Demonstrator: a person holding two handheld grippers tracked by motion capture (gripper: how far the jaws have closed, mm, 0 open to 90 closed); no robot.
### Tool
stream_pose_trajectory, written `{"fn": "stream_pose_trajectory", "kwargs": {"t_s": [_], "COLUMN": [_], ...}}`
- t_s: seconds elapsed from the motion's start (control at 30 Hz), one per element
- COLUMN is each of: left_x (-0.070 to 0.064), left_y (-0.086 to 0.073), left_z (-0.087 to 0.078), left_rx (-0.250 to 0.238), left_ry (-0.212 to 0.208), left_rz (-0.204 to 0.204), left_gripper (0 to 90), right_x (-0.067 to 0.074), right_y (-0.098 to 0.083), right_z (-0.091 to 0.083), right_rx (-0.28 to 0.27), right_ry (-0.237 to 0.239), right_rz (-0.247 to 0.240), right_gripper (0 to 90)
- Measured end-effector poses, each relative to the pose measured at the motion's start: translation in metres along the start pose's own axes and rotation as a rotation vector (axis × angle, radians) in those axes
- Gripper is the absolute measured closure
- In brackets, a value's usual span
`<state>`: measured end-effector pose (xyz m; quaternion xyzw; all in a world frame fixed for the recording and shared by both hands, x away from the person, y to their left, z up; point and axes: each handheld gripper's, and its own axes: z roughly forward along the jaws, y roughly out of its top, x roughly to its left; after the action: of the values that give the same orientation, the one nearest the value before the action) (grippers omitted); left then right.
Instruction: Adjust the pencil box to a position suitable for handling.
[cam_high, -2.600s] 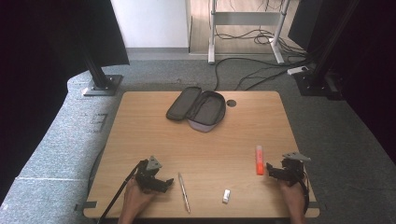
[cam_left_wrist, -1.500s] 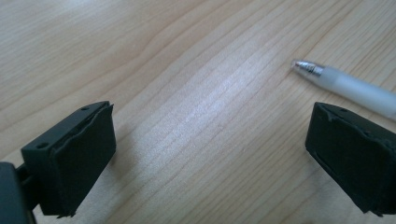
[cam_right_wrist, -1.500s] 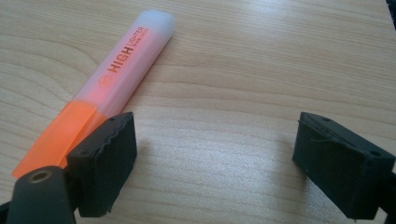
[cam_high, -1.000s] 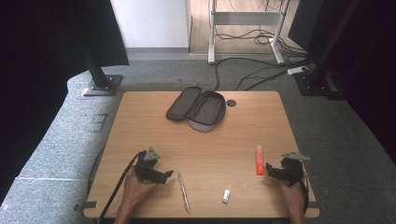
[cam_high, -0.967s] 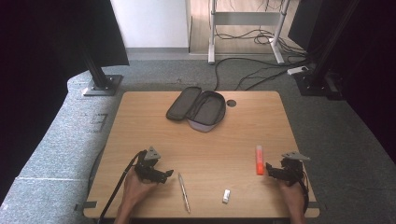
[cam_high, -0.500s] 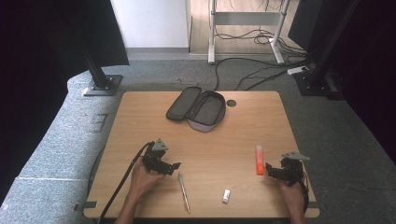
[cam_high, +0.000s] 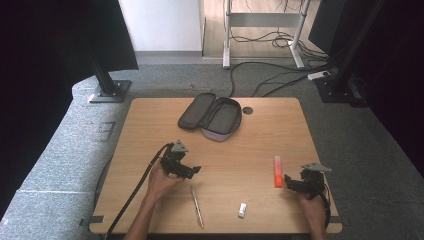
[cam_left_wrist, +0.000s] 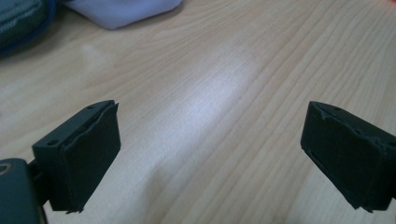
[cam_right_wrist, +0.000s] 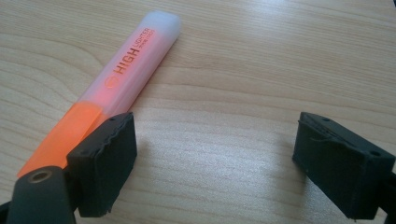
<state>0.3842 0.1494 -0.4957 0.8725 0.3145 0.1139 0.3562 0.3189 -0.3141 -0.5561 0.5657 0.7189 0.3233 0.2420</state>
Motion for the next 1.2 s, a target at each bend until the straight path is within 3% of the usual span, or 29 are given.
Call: {"fn": "stream_pose_trajectory", "kwargs": {"t_s": [0.27, 0.33, 0.47, 0.57, 0.7, 0.8, 1.0, 1.2], "left_x": [-0.001, 0.002, 0.004, 0.008, 0.010, 0.014, 0.015, 0.012], "left_y": [0.021, 0.024, 0.031, 0.035, 0.041, 0.045, 0.056, 0.074], "left_z": [0.012, 0.014, 0.020, 0.023, 0.029, 0.032, 0.040, 0.052], "left_rx": [0.001, -0.011, -0.001, -0.021, -0.009, -0.024, -0.024, -0.019], "left_ry": [-0.019, -0.042, -0.032, -0.055, -0.038, -0.053, -0.055, -0.056], "left_rz": [0.031, 0.012, 0.022, -0.002, 0.016, -0.003, 0.010, 0.053], "left_gripper": [4.5, 4.8, 4.8, 5.0, 5.2, 5.4, 5.7, 5.8], "right_x": [0.000, 0.000, 0.000, 0.000, 0.000, 0.000, 0.000, 0.000], "right_y": [0.000, 0.000, 0.000, 0.000, 0.000, 0.000, 0.000, 0.000], "right_z": [0.000, 0.000, 0.000, 0.000, 0.000, 0.000, 0.000, 0.000], "right_rx": [0.000, 0.000, 0.000, -0.001, 0.000, -0.001, 0.000, 0.000], "right_ry": [0.001, 0.002, 0.005, 0.007, 0.008, 0.009, 0.009, 0.009], "right_rz": [0.000, -0.002, -0.006, -0.006, -0.008, -0.009, -0.009, -0.009], "right_gripper": [12.9, 12.9, 12.9, 12.9, 12.9, 12.9, 12.9, 12.9]}}
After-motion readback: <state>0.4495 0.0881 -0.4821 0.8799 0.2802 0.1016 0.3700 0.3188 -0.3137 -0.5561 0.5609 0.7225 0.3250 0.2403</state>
